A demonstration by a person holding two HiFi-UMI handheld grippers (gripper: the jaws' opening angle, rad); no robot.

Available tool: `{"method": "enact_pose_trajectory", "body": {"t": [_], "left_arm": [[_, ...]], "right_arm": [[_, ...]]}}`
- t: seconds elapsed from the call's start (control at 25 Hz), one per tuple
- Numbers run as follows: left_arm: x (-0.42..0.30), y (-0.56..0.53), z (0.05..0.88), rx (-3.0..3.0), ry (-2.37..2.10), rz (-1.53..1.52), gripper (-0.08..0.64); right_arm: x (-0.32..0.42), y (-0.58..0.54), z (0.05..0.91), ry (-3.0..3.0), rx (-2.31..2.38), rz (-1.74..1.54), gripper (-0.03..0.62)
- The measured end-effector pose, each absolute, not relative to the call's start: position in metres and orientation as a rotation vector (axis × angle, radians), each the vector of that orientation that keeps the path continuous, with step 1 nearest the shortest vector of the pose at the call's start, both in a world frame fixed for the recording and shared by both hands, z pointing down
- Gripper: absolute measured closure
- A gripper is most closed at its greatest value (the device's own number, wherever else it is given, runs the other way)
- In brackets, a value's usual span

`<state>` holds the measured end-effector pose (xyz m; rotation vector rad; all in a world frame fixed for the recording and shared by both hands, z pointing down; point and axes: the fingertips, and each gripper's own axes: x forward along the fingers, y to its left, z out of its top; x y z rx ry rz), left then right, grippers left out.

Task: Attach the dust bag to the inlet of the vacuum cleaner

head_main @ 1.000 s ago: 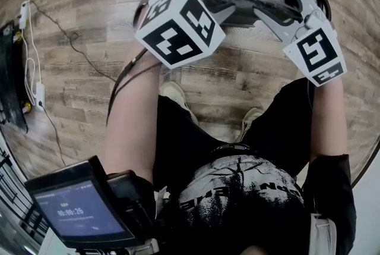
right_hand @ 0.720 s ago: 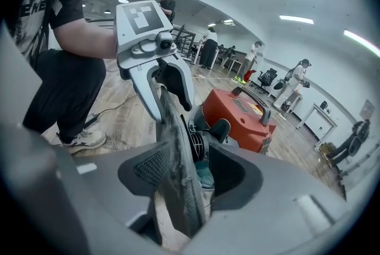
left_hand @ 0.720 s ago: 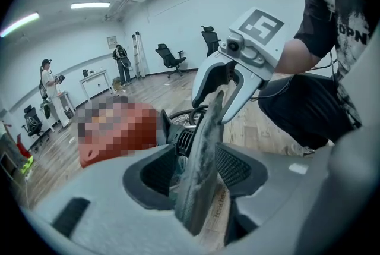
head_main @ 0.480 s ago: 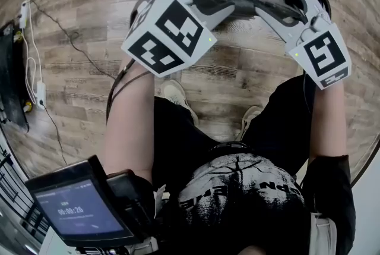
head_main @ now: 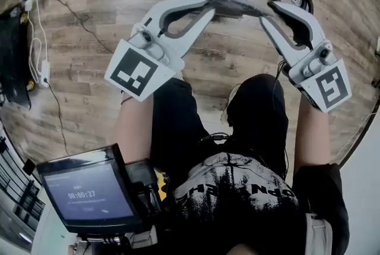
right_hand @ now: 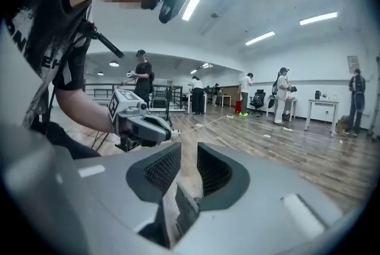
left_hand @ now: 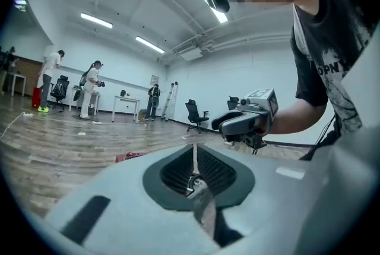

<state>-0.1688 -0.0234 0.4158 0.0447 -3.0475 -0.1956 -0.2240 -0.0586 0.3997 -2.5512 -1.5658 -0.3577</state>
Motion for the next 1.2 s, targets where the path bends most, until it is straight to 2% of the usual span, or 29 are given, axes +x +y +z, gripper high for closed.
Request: {"method": "enact_pose_trajectory", "body": {"t": [0.2, 0.4, 0.6, 0.96, 1.2], "left_arm": [[-0.136, -0.029, 0.312, -0.078, -3.073, -0.283, 0.557], [-0.119, -0.053, 0.2, 0.002, -3.019, -0.249, 0.557], [-0.093, -0.05, 0.093, 0.065, -3.069, -0.203, 0.558], [-0.037, -0.025, -0.008, -0.023, -3.099, -0.175, 0.558], [-0.021, -0.01, -0.007, -0.066, -3.107, -0.125, 0.558]], "right_arm": [[-0.204, -0.071, 0.292, -1.518, -2.557, -0.17, 0.586], [-0.195, -0.084, 0.168, -1.585, -2.494, -0.061, 0.588], [-0.156, -0.081, 0.075, -1.594, -2.504, 0.024, 0.588], [-0.116, -0.074, -0.046, -1.725, -2.661, 0.05, 0.588], [-0.122, -0.066, -0.053, -1.801, -2.699, 0.041, 0.588]]}}
